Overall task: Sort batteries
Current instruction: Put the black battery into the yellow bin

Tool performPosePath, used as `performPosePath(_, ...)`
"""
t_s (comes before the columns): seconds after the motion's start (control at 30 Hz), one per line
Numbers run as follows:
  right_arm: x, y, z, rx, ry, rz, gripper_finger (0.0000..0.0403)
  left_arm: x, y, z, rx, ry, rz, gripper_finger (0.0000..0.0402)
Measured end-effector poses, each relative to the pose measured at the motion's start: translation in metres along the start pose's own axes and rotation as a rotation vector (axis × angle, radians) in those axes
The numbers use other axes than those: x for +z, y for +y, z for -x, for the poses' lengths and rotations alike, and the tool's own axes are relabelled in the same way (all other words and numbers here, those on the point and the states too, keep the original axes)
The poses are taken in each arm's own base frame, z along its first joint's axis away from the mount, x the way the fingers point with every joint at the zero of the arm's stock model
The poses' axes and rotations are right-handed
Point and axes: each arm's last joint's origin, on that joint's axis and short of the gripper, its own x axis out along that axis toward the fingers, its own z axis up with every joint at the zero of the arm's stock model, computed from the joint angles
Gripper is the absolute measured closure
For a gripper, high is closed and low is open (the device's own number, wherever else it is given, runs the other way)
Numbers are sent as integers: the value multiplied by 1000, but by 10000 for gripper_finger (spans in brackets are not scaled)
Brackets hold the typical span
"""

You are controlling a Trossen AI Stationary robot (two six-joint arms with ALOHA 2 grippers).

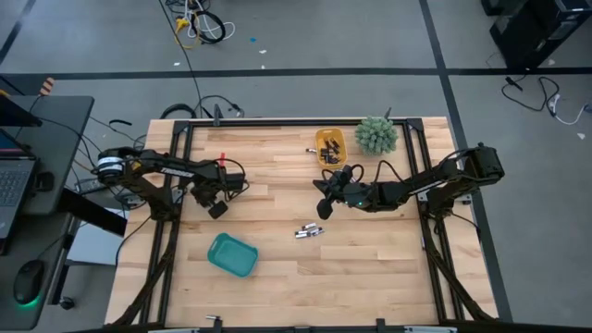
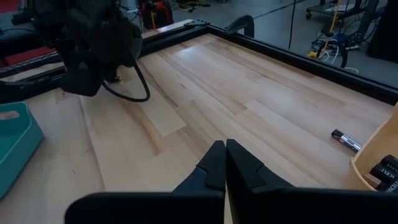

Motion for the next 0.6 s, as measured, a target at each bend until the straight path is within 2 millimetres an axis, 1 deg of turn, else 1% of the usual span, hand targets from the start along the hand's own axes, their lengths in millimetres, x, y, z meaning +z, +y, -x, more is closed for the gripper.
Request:
performPosePath(0.1,0,0,0,0,1,0,402,0,1,0,15,-8,21,383)
performPosePath(0.27,0,0,0,0,1,1,402,2,1,5,31,-11,19,389)
performPosePath(0.43,0,0,0,8,-1,-2,402,13,-1,17,20,-125,30,395)
performPosePath(0.6,0,0,0,8,-2,7,402,23,-5,30,-33,-176,9,400)
